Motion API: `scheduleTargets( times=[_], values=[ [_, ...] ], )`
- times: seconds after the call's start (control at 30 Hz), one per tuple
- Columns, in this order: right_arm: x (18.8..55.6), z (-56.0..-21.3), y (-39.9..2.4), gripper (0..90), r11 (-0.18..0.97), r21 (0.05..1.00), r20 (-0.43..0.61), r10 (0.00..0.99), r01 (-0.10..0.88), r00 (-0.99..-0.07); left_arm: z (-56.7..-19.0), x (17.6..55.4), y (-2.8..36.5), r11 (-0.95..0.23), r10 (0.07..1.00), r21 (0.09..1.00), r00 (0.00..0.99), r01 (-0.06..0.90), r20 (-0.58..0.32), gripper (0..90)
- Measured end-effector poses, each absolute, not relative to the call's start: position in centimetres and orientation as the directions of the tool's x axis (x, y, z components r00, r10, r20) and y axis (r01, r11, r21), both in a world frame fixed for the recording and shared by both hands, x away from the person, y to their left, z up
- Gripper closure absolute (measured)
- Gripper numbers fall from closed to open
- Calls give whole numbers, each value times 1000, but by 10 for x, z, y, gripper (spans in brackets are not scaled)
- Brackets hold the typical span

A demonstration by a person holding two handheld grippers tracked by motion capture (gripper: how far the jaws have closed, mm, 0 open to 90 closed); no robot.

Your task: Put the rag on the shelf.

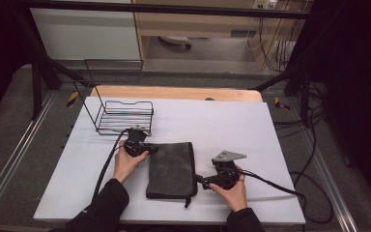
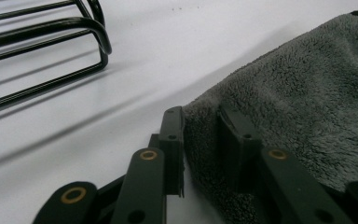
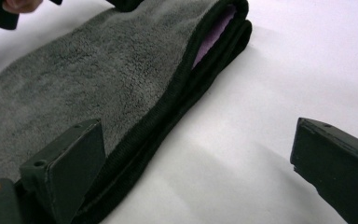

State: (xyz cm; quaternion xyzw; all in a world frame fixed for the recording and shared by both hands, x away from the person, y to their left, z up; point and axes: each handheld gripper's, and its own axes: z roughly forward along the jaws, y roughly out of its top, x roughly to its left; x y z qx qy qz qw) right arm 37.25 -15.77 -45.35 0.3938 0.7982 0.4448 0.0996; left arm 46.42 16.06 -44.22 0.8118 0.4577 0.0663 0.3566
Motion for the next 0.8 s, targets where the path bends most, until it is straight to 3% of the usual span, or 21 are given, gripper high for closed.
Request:
scheduleTargets(
  times=[0.23, 0.6, 0.8],
  values=[
    [379, -449, -155, 34, 262, 797, 207, 728, 544, -654, -443, 462, 158, -338, 790, 647, 580, 683, -200, 773],
    [403, -435, -133, 10, 261, 807, 192, 733, 531, -653, -445, 462, 159, -334, 785, 654, 584, 679, -205, 775],
    [426, -432, -120, 39, 252, 800, 189, 756, 545, -627, -445, 461, 158, -340, 785, 658, 588, 672, -195, 775]
  ],
)
